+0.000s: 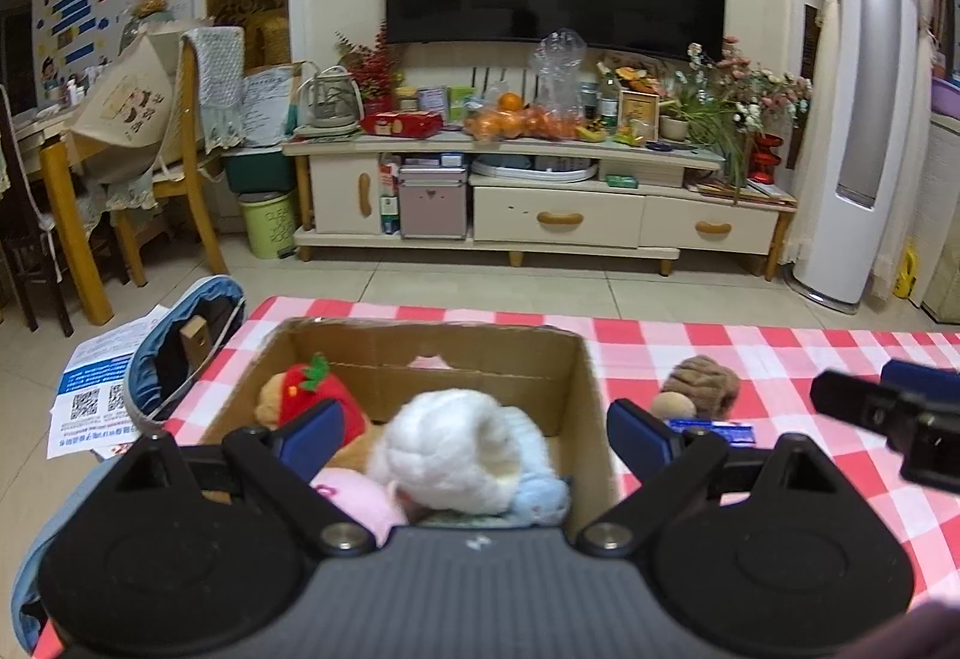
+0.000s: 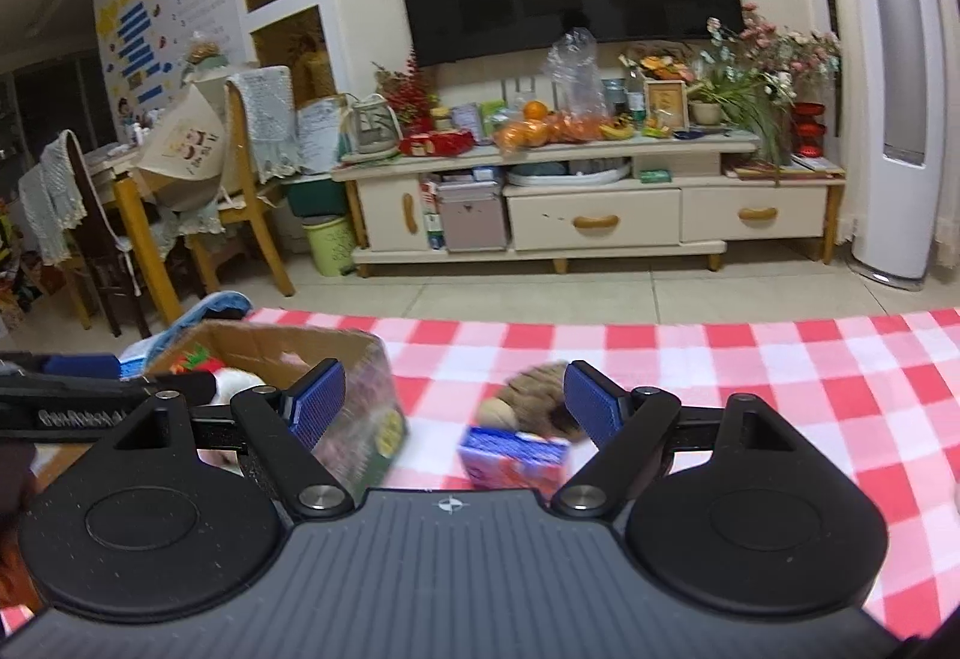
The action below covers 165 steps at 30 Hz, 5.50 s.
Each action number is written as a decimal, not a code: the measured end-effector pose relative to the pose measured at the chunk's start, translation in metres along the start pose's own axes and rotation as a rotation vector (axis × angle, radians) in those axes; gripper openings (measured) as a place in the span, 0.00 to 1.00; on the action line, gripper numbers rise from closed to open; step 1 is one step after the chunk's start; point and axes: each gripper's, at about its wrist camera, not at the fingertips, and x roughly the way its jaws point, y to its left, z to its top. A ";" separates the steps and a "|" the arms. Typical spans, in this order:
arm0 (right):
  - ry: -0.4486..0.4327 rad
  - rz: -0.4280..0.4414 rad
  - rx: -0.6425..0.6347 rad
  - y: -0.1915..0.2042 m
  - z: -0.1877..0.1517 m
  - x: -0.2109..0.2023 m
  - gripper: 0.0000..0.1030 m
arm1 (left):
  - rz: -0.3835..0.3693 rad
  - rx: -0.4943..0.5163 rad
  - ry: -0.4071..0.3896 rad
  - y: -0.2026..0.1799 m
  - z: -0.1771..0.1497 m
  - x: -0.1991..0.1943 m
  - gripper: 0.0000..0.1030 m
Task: Organize soft objects
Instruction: 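Withdraw both tools from the box back over the table, then grasp the blue-and-white milk carton with right tool while left tool approaches brown plush, then close the left tool on the brown knitted plush with beige ball, then carry the brown plush with left tool while right tool carries the milk carton to the box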
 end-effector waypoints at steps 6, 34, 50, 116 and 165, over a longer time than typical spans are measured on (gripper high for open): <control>0.019 -0.042 0.033 -0.020 -0.016 -0.008 0.97 | -0.023 0.035 -0.008 -0.020 -0.004 -0.001 0.95; 0.132 0.024 -0.063 -0.033 -0.068 0.075 1.00 | -0.062 0.045 -0.033 -0.049 -0.014 -0.005 0.96; 0.163 -0.044 0.005 -0.031 -0.072 0.125 0.93 | -0.063 0.066 -0.019 -0.061 -0.021 0.001 0.96; 0.202 -0.160 0.018 -0.167 -0.119 -0.010 1.00 | 0.192 -0.053 0.120 -0.178 -0.013 0.180 0.96; 0.200 -0.178 -0.022 -0.166 -0.124 -0.020 0.83 | -0.112 0.010 0.195 -0.174 -0.087 0.053 0.45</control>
